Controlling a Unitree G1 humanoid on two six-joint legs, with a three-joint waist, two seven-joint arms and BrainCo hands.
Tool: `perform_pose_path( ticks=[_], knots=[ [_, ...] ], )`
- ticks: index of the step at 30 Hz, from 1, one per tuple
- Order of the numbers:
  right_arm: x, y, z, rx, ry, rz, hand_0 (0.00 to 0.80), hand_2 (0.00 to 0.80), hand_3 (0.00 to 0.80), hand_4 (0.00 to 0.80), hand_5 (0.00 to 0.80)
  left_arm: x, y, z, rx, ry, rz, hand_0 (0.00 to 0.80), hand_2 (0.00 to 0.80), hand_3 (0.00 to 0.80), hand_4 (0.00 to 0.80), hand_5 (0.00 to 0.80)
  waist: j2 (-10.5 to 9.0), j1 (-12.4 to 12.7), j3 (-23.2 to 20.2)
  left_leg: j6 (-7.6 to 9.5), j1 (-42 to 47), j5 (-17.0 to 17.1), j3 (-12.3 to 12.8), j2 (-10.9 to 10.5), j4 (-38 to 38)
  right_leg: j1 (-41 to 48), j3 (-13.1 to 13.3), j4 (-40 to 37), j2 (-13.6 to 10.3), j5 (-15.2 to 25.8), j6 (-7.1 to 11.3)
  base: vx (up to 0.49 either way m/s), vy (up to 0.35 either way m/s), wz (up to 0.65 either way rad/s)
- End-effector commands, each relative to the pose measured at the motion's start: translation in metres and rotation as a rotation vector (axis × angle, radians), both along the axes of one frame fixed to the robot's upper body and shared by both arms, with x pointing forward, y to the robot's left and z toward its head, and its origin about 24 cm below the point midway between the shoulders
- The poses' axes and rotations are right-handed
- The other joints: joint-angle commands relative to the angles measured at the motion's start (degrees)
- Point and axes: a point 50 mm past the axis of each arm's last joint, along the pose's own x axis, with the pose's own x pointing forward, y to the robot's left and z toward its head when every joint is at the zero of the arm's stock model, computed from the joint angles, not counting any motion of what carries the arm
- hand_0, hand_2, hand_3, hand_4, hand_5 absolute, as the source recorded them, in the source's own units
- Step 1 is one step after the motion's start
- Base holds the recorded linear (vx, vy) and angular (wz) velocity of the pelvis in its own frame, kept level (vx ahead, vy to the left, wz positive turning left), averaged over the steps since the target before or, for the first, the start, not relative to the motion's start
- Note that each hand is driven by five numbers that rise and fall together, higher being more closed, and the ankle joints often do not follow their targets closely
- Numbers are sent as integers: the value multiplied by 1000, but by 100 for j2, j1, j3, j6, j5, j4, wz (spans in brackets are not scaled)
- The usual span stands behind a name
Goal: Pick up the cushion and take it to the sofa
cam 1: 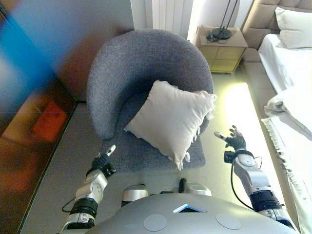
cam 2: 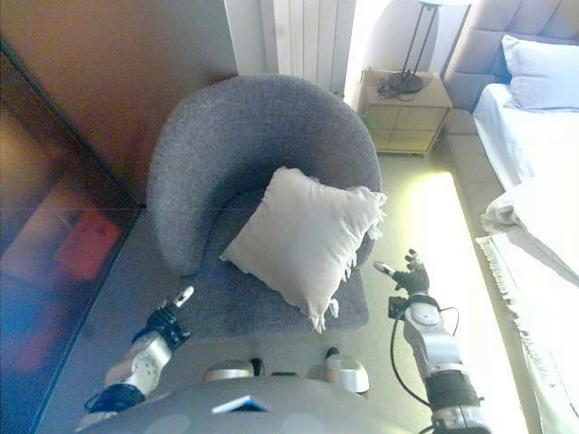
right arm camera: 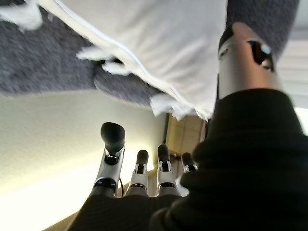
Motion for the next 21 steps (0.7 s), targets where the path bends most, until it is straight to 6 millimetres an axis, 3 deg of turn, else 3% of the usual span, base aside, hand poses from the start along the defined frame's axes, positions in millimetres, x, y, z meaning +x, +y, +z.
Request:
perform_pose_path(
  ticks=[1, 4, 7, 8, 11, 16, 21],
  knots=[
    [38, 16, 20, 18, -140, 39, 0, 0, 0, 0, 0, 21, 7, 3, 81, 48, -198, 0, 0, 0, 0, 0, -141, -42, 381, 77, 88, -670, 98, -120, 97, 251, -164, 33, -467, -485, 625, -116, -2, 2],
    [21, 14, -8, -15, 34, 27, 0, 0, 0, 0, 0, -10, 3, -16, 71, 253, -347, 0, 0, 0, 0, 0, -164, -91, 343, 62, 44, -666, 156, -106, 92, 206, -194, 33, -476, -478, 648, -100, 2, -1],
    [-24, -3, -51, -54, 306, -22, 0, 0, 0, 0, 0, -62, 1, -31, -13, 489, -333, 0, 0, 0, 0, 0, -193, -130, 252, 82, 48, -701, 241, -86, 90, 198, -220, 33, -480, -494, 644, -56, 11, -3],
    [-47, -10, -67, -66, 400, -41, 0, 0, 0, 0, 0, -80, 1, -34, -16, 553, -318, 0, 0, 0, 0, 0, -214, -137, 219, 97, 63, -723, 274, -74, 99, 202, -211, 33, -477, -495, 631, 0, 0, 0],
    [-98, -11, -91, -32, 611, -97, 0, 0, 0, 0, 0, -100, 3, -35, -9, 663, -295, 0, 0, 0, 0, 0, -283, -156, 163, 133, 72, -760, 328, -83, 148, 188, -140, 80, -469, -493, 604, -10, 2, -1],
    [-158, -2, -104, -8, 857, -187, 0, 0, 0, 0, 0, -100, -4, -37, -29, 699, -356, 0, 0, 0, 0, 0, -368, -253, 217, 222, 18, -872, 319, -177, 298, 51, 45, 212, -461, -456, 598, -53, 37, -10],
    [-169, 2, -106, 11, 907, -209, 0, 0, 0, 0, 0, -80, -9, -37, -32, 639, -395, 0, 0, 0, 0, 0, -380, -367, 317, 282, -5, -940, 355, -214, 301, -255, 184, 454, -474, -439, 671, -101, 40, -26]
  ],
)
